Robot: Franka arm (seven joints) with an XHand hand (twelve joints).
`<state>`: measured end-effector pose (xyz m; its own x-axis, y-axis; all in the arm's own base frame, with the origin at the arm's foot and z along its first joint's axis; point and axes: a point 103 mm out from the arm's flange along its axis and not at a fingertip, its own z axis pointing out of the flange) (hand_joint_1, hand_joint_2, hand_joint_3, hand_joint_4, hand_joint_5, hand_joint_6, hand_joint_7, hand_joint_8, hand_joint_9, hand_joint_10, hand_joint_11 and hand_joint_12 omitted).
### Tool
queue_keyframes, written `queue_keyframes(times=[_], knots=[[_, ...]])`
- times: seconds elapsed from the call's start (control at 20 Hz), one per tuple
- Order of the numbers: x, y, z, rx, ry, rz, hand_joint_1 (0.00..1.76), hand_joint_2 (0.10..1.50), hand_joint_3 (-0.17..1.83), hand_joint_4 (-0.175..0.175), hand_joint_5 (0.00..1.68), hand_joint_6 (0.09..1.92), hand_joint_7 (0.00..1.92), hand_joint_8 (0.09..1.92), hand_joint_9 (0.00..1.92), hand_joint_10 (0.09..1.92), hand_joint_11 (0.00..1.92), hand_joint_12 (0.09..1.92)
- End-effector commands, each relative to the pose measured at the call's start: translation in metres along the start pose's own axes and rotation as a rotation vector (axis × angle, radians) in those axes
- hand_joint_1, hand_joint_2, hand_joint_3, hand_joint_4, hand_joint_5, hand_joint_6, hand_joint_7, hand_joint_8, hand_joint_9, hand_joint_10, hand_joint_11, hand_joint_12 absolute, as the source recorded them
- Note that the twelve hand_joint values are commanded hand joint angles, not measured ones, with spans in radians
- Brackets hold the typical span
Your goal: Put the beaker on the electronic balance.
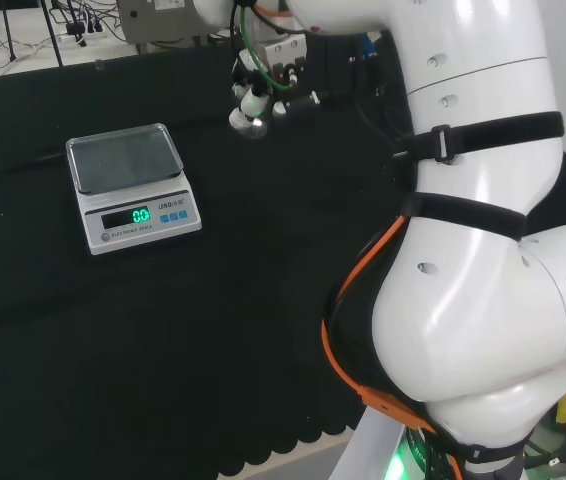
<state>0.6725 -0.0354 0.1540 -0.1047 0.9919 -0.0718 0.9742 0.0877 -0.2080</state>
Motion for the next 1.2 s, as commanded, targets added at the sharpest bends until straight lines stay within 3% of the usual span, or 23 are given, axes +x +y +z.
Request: queue_keyframes(times=[0.05, 0.35, 0.65, 1.2], knots=[[0.000, -0.008, -0.018, -0.016, -0.014, -0.009, 1.07, 0.92, 0.44, 0.003, 0.94, 1.15, 0.95, 1.10, 1.14, 0.80, 0.97, 1.06], [0.019, -0.008, -0.041, -0.043, -0.022, -0.052, 1.08, 0.92, 0.45, 0.001, 0.94, 1.15, 0.96, 1.10, 1.14, 0.81, 0.97, 1.06], [0.062, -0.003, -0.060, -0.061, -0.034, -0.128, 1.08, 0.90, 0.49, 0.000, 0.95, 1.15, 0.96, 1.10, 1.15, 0.81, 0.97, 1.06], [0.126, 0.002, -0.058, -0.040, -0.054, -0.241, 1.08, 0.89, 0.50, 0.000, 0.95, 1.15, 0.96, 1.11, 1.15, 0.82, 0.97, 1.06]])
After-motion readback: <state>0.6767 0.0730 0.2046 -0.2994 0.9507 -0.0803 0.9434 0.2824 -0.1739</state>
